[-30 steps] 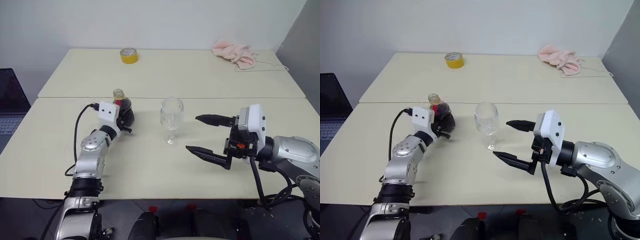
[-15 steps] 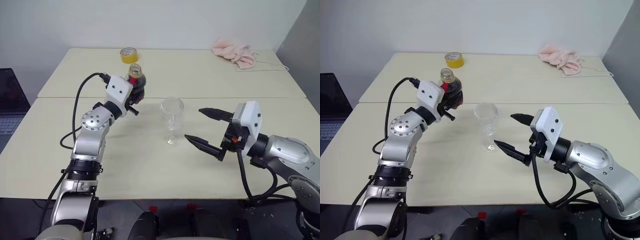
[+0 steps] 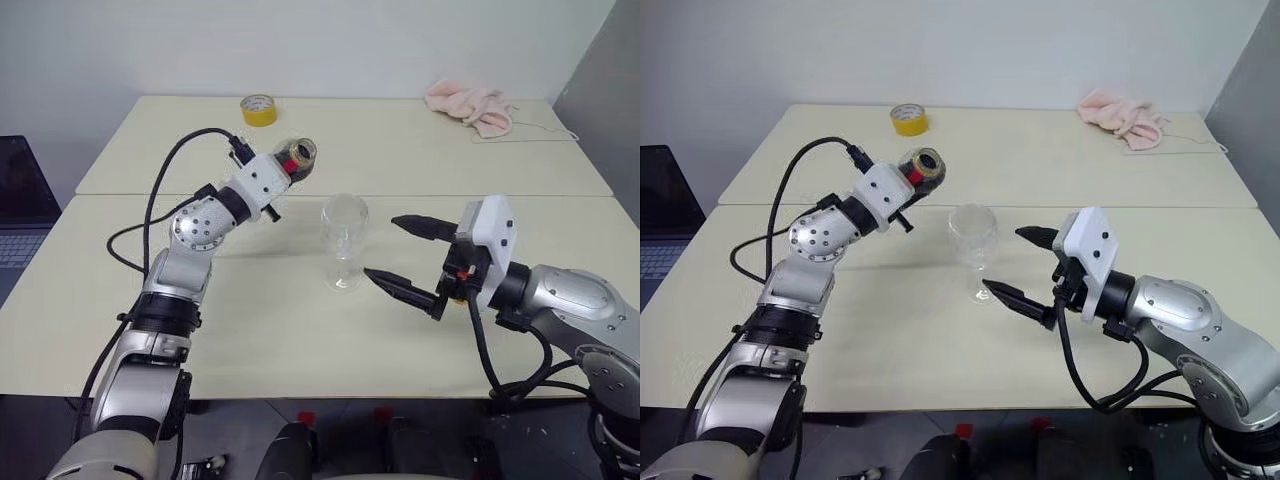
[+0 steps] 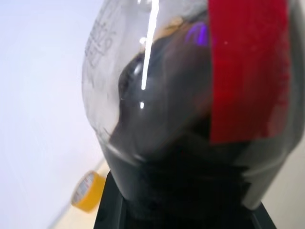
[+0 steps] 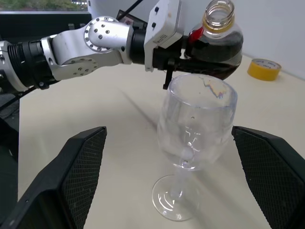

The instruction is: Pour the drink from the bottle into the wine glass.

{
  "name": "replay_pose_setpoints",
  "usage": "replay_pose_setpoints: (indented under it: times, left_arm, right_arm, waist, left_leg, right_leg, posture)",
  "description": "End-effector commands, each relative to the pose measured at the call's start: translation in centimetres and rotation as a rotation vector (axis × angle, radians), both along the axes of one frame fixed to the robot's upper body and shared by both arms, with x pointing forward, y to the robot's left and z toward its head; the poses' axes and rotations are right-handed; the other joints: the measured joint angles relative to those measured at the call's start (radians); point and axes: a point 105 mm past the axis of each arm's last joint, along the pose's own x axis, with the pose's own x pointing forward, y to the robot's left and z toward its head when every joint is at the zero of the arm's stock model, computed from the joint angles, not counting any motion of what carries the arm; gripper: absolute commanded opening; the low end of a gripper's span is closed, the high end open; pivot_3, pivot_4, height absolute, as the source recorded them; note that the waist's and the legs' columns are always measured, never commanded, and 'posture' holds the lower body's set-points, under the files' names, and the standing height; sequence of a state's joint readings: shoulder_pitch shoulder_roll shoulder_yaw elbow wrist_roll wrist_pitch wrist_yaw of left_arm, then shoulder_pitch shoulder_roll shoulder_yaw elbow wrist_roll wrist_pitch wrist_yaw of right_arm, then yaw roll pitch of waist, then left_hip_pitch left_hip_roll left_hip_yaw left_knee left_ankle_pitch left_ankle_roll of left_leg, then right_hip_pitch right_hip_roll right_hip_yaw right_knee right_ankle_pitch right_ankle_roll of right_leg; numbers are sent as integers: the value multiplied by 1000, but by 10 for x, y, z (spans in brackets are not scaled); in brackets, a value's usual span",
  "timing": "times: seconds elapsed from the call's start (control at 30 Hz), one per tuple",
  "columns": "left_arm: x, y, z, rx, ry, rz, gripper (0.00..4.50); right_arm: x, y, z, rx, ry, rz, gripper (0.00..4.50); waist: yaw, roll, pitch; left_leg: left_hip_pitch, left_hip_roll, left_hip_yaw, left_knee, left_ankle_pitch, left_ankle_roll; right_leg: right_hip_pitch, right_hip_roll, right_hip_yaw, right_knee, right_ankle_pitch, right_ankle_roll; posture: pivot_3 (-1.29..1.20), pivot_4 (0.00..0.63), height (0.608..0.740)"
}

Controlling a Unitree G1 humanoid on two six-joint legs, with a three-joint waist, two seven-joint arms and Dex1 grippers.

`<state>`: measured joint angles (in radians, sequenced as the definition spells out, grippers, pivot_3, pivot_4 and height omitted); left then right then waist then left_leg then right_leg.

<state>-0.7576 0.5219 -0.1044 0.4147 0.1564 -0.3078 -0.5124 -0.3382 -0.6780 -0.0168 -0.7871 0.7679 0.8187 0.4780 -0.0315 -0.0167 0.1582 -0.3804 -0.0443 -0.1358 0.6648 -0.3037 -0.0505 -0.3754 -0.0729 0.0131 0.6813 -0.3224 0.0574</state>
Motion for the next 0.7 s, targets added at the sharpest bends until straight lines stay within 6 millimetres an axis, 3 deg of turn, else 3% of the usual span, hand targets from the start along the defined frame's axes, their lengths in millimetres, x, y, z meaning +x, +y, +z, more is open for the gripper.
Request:
replay_pose_setpoints:
  times: [0.03, 0.33, 0.7]
  left_arm:
    - [-7, -10, 26, 58, -144, -57, 770]
    - [-9, -16, 31, 164, -231, -95, 760]
    - [-7, -18, 38, 284, -347, -110, 743]
  right_arm:
    - [1, 1, 8, 0, -36, -5, 4500]
    - [11, 1, 8, -19, -37, -56, 4500]
    - [10, 6, 16, -35, -84, -29, 4500]
  waist:
    - [0, 0, 0]
    - [-1, 0, 0]
    - [-2, 0, 0]
  left_leg:
    - [0, 0, 0, 0, 0, 0]
    - [0, 0, 0, 0, 0, 0]
    - [-1, -1, 0, 0, 0, 0]
  right_leg:
    - [0, 0, 0, 0, 0, 0]
    - [-1, 0, 0, 1, 0, 0]
    - [-2, 0, 0, 1, 0, 0]
  posture:
    - [0, 150, 740]
    - [0, 150, 740]
    - [0, 150, 740]
